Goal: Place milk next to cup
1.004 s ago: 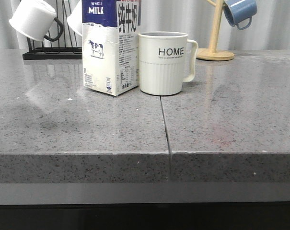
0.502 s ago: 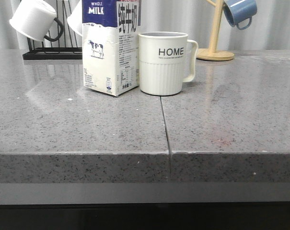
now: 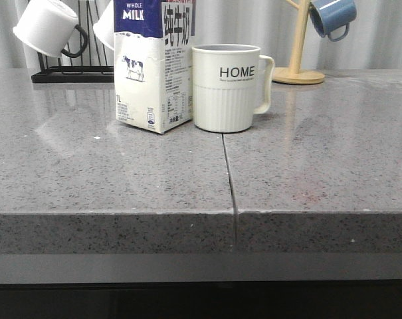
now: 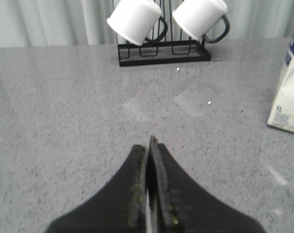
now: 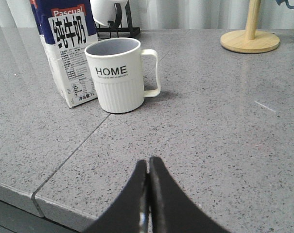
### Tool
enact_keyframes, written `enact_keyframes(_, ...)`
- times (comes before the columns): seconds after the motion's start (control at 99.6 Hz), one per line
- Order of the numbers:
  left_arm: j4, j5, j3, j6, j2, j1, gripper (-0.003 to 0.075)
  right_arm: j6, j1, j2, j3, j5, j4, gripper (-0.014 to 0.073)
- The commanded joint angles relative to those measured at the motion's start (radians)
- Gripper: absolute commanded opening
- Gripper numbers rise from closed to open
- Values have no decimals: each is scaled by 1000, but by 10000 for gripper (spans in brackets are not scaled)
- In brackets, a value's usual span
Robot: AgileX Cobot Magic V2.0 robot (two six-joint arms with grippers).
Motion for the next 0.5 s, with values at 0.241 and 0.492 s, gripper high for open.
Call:
enact_keyframes(0.241,-12,-67,97,-5,-191,9,-21,-4,1,4,-24,-74,-8,-67)
enact_keyframes(0.492,129,-205,222,-101,-272,9,-21,-4,1,4,-24,-74,-8,-67)
